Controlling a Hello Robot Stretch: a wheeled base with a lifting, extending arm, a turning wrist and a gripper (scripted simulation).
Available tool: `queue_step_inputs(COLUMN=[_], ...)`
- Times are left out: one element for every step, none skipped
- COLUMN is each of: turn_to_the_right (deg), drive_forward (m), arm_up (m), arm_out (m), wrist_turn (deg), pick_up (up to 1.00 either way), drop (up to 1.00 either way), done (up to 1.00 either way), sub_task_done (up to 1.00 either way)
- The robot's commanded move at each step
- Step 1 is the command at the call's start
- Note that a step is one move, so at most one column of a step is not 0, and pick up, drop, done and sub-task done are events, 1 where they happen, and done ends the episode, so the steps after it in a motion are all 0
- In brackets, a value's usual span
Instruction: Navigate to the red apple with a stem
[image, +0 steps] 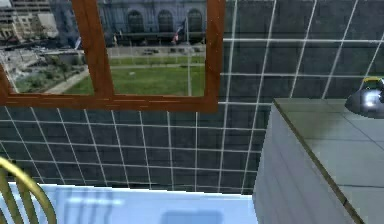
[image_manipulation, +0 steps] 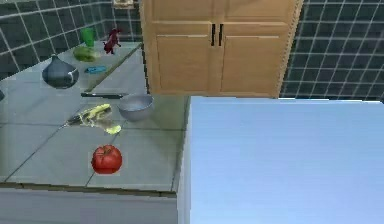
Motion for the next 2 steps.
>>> queue_step_inputs(turn_to_the_right=[0.0,-36.0], drive_forward=[0.3,0.0], arm_up=[0.0,0.0], arm_out=[0.0,0.0], wrist_turn=[0.0,0.0], pick_up=[0.0,0.0], drop=[0.0,0.0], done=[0.0,0.0], sub_task_done=[0.0,0.0])
